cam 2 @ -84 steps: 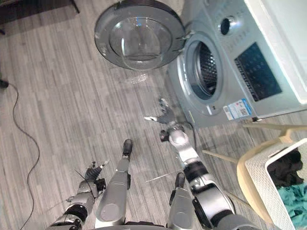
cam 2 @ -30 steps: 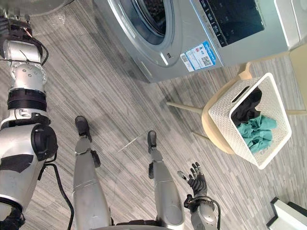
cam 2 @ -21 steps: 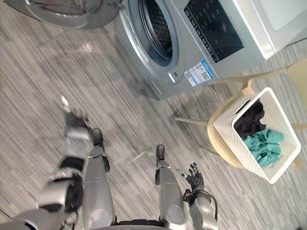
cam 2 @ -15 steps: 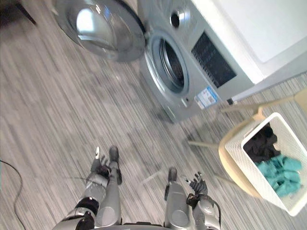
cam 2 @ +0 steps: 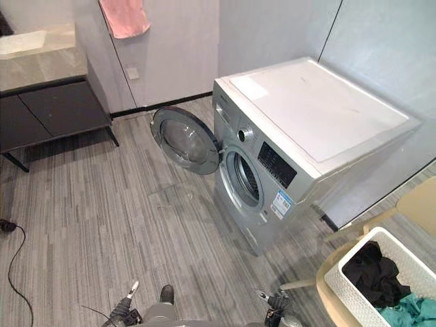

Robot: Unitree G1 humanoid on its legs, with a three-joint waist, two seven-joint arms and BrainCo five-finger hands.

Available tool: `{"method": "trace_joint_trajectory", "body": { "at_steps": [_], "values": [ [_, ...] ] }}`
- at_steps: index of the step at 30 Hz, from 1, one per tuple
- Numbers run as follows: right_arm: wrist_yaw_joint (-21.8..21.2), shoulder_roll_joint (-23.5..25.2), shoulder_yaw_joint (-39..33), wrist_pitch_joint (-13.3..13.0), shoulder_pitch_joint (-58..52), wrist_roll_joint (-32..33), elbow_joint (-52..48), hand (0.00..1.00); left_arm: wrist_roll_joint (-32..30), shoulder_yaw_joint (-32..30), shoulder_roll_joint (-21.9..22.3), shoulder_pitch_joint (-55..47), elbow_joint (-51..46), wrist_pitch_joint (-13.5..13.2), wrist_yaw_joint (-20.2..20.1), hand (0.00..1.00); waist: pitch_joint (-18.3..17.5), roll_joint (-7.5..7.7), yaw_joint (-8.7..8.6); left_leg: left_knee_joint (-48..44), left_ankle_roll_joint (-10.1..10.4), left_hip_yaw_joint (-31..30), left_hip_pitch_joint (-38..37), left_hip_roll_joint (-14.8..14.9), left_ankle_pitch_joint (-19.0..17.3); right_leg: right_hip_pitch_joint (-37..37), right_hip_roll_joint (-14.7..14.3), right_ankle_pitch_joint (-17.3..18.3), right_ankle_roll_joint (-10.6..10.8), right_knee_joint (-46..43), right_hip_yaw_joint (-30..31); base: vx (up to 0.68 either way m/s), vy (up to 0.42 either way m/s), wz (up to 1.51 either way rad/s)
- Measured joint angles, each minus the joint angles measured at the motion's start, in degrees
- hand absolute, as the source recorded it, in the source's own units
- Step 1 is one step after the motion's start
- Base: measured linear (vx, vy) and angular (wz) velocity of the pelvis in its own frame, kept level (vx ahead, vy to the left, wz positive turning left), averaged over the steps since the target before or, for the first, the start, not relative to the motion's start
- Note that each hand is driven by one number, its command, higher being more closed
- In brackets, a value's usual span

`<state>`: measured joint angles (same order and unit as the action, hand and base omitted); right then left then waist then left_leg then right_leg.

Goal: Pick up the laundry basket with both hands and put the clothes into the washing machine.

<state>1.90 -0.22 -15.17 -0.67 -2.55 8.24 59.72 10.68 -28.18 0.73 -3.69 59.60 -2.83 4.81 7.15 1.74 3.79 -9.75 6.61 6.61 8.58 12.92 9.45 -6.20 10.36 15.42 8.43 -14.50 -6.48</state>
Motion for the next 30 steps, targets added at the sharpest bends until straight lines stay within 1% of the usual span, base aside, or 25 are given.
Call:
{"method": "trace_joint_trajectory", "body": {
  "at_steps": [1, 2, 3, 4, 5, 6, 7, 8, 9, 10, 11, 12, 14, 17, 18, 20, 21, 22, 23, 24, 25, 26, 27, 29, 30],
  "values": [
    [-0.1, -0.2, 0.0, 0.0, 0.4, 0.0, 0.2, 0.0, 0.2, 0.2, 0.2, -0.1, -0.7, 0.0, -0.1, 0.0, 0.2, -0.34, 0.02, -3.9, -1.0, 0.1, 1.7, 0.1, 0.8, -0.6, 0.0, 0.3, -0.4, -0.8, -0.4, -0.11, -0.058, 0.26],
    [-0.1, -0.3, 0.0, 0.1, 0.4, 0.0, 0.2, 0.0, 0.3, 0.6, 0.2, -0.3, -0.9, 0.0, -0.4, 0.0, 0.0, -0.55, -0.12, -3.5, -2.1, 0.1, 1.7, -0.1, 2.3, -0.6, 0.1, 0.3, -0.9, -0.8, -0.6, -0.12, -0.028, 0.26],
    [-0.1, 0.0, -0.2, 0.1, 0.5, -0.1, 0.3, 0.0, 0.4, 0.4, 0.0, 0.1, -1.2, 0.0, -0.7, 0.0, 0.0, 0.51, -0.54, -7.9, -2.3, 0.5, 3.0, 0.1, -0.3, -0.6, 0.8, -0.2, -1.2, -1.1, -1.5, -0.15, 0.009, 0.04],
    [0.2, -0.5, -0.8, 0.1, 1.3, 0.0, 0.4, 0.0, 1.0, 0.6, 0.5, 0.0, -1.6, 0.1, -0.9, 0.0, 0.4, -1.23, -0.13, -28.1, -1.6, -0.5, 6.9, 0.6, -10.1, -0.5, 0.3, -0.4, -0.8, -2.7, -1.0, -0.18, 0.084, -0.27],
    [0.3, -1.1, -0.7, 0.2, 0.9, 0.1, 0.2, 0.0, 1.0, 1.9, 0.9, -0.7, -1.5, 0.1, -1.0, 0.0, 0.0, -2.35, -0.01, -38.9, 0.6, -2.4, 6.7, -1.3, -15.8, -0.5, 0.1, -0.4, -0.8, -3.4, 0.4, -0.16, 0.116, -0.44],
    [0.4, -1.1, -0.7, 0.4, 0.8, 0.1, 0.2, 0.0, 0.9, 2.7, 1.4, -0.9, -1.6, 0.1, -1.0, 0.0, -0.1, -2.68, -0.22, -41.4, 1.6, -3.4, 5.6, -2.7, -17.6, -0.5, -0.1, -0.5, -0.6, -3.4, 1.2, -0.13, 0.189, -0.45],
    [0.3, -0.9, -0.8, 0.6, 0.9, 0.1, 0.0, 0.0, 0.8, 3.5, 1.4, -1.1, -1.5, 0.1, -1.0, 0.0, -0.4, -3.15, -0.9, -41.3, 1.4, -5.3, 3.8, -4.6, -21.2, 0.1, -0.5, -0.7, -0.3, -3.5, 2.5, -0.13, 0.206, -0.49],
    [0.3, -0.8, -0.8, 1.0, 1.2, 0.1, -0.3, 0.0, 0.1, 4.2, 1.4, -1.1, -1.5, 0.2, -1.0, 0.0, -1.3, -3.67, -1.41, -36.0, 2.0, -7.3, 2.2, -5.7, -25.0, 2.4, -1.7, -1.0, -0.3, -4.1, 3.9, -0.14, 0.201, -0.62],
    [0.3, 0.3, -1.0, 1.2, 0.9, 0.1, -0.2, 0.0, -0.3, 4.4, 0.3, -1.5, -1.4, 0.2, -0.9, 0.0, -3.3, -1.82, -1.82, -27.8, -0.2, -7.8, 0.0, -7.4, -27.4, 5.8, -1.5, -2.0, -1.6, -3.7, 6.1, -0.11, 0.135, -0.53],
    [0.2, 0.9, -0.9, 1.2, 1.0, 0.1, -0.1, 0.0, -0.3, 4.7, -0.1, -1.3, -1.4, 0.2, -0.9, 0.0, -4.0, -0.73, -2.34, -24.0, -1.2, -7.9, -0.8, -7.9, -27.9, 7.0, -1.6, -3.0, -2.1, -3.3, 6.7, -0.06, 0.108, -0.41],
    [0.3, 1.6, -0.8, 1.2, 1.2, 0.2, 0.2, 0.0, -0.4, 5.4, -0.7, -0.3, -1.3, 0.1, -0.8, 0.0, -3.5, -0.18, -2.72, -18.7, -3.3, -7.7, -2.3, -8.3, -28.5, 8.4, -1.5, -5.0, -2.6, -3.4, 7.4, -0.09, 0.128, -0.4],
    [0.4, 2.0, -1.1, 1.2, 1.4, 0.3, 0.7, 0.0, -0.6, 5.6, -1.2, 0.3, -0.6, 0.1, -0.7, 0.0, -3.2, 0.56, -2.68, -17.0, -3.8, -6.6, -3.5, -8.8, -27.2, 8.6, -1.1, -6.7, -2.6, -3.3, 8.6, -0.11, 0.12, -0.44],
    [0.3, 1.9, -1.0, 1.2, 1.0, 0.7, 0.7, 0.0, -1.5, 6.4, -1.2, 0.2, -0.4, 0.1, -0.6, 0.0, -3.4, 0.68, -2.79, -13.5, -4.4, -4.5, -6.1, -9.2, -25.6, 8.6, -0.3, -8.3, -2.4, -3.0, 9.9, -0.14, 0.052, -0.56],
    [0.1, 1.7, 0.5, 1.1, 1.0, 0.7, 0.6, 0.0, -3.2, 8.6, -0.9, 0.5, 0.1, -0.3, -0.7, 0.0, -4.3, 0.68, -2.9, -5.9, -4.2, 1.0, -9.3, -9.9, -23.2, 11.2, 0.3, -9.8, -2.9, -0.7, 13.0, -0.19, -0.007, -0.92],
    [0.1, 1.7, 0.5, 1.1, 0.9, 0.7, 0.6, 0.0, -3.7, 8.6, -1.0, 0.7, 0.6, -0.3, -0.7, 0.0, -4.5, 0.79, -2.92, -5.0, -3.8, 1.7, -9.3, -9.9, -22.9, 12.1, 0.1, -10.7, -2.0, -0.2, 13.7, -0.15, -0.048, -0.93],
    [0.1, 1.6, 0.2, 1.1, 0.9, 0.7, 0.5, 0.0, -5.2, 8.3, -1.1, 1.6, 2.0, -0.3, -0.8, 0.0, -4.8, 1.27, -2.92, -2.9, -3.3, 3.2, -9.6, -9.6, -22.6, 14.3, -1.8, -12.5, -3.2, 1.8, 15.0, -0.07, -0.042, -0.93],
    [0.2, 1.5, 0.2, 1.2, 1.0, 0.7, 0.6, 0.0, -5.4, 7.7, -0.8, 1.4, 2.0, -0.3, -0.9, 0.0, -4.7, 1.38, -2.72, -1.8, -3.1, 5.0, -10.6, -8.7, -22.4, 15.4, -2.7, -13.8, -5.2, 2.8, 14.5, 0.01, -0.055, -1.17],
    [0.2, 0.8, 0.1, 1.2, 1.0, 0.6, 0.4, 0.0, -5.8, 7.1, -0.4, 1.4, 2.6, -0.2, -0.9, 0.0, -4.4, 0.69, -2.75, -0.3, -3.2, 7.1, -11.3, -7.1, -20.6, 15.5, -2.1, -13.8, -10.4, 3.7, 8.0, 0.01, -0.066, -1.17],
    [0.2, 0.4, -0.1, 1.2, 1.1, 0.5, 0.3, 0.0, -5.9, 6.7, -0.2, 1.4, 3.0, -0.2, -1.0, 0.0, -4.3, 0.07, -2.7, 0.4, -3.3, 8.2, -11.8, -6.3, -19.4, 15.6, -1.2, -13.0, -13.9, 3.5, 3.1, -0.03, -0.051, -1.22],
    [0.2, 0.0, -0.4, 1.1, 1.1, 0.3, 0.4, 0.0, -6.6, 5.0, 0.2, 1.3, 3.4, -0.1, -1.0, 0.0, -4.1, -0.79, -2.65, 1.5, -3.0, 11.2, -13.6, -4.9, -19.2, 15.6, 0.4, -11.9, -16.0, 2.0, -4.0, -0.02, -0.025, -0.99],
    [0.3, -0.1, -0.5, 1.1, 1.1, 0.1, 0.4, 0.0, -6.7, 4.5, 0.1, 1.2, 3.4, 0.0, -1.0, 0.0, -3.7, -0.81, -2.62, 1.6, -2.6, 12.9, -14.7, -4.6, -19.0, 16.0, 1.3, -12.1, -15.8, 0.4, -5.6, 0.01, -0.042, -1.16],
    [0.3, 0.1, -0.7, 1.1, 0.9, 0.1, 0.3, 0.0, -6.9, 2.9, -0.5, 1.4, 3.0, 0.0, -1.0, 0.0, -3.1, 1.27, -2.63, 1.8, -2.1, 15.2, -16.8, -4.8, -19.4, 16.6, 2.0, -15.5, -13.8, -0.9, -5.6, 0.05, -0.077, -1.03],
    [0.2, 0.5, -0.8, 1.2, 0.3, 0.1, 0.5, 0.0, -6.9, 1.9, -0.7, 1.4, 3.0, 0.2, -1.0, 0.0, -3.1, 1.16, -2.56, 1.9, -2.1, 16.7, -17.7, -4.3, -20.4, 16.6, 1.0, -17.3, -9.5, 0.1, -4.4, 0.05, -0.089, -0.96],
    [0.1, 0.1, -2.7, 1.2, -0.1, 0.0, 1.6, 0.0, -6.9, 1.5, -0.5, 1.3, 3.0, 0.3, -1.1, 0.0, -3.7, 1.69, -2.6, 2.9, -1.8, 17.4, -17.9, -4.0, -20.6, 17.2, -0.2, -17.3, -9.5, 2.1, -5.0, 0.09, -0.063, -0.78],
    [-0.1, 0.0, -5.3, 1.4, 0.1, -1.3, 3.0, 0.0, -6.8, 1.8, -0.4, 1.4, 3.1, 0.3, -1.1, 0.0, -3.7, 1.41, -2.55, 4.4, -1.7, 16.8, -18.2, -4.3, -20.6, 17.6, 0.1, -16.9, -9.8, 2.6, -7.9, 0.07, -0.019, -0.73]
  ]
}}
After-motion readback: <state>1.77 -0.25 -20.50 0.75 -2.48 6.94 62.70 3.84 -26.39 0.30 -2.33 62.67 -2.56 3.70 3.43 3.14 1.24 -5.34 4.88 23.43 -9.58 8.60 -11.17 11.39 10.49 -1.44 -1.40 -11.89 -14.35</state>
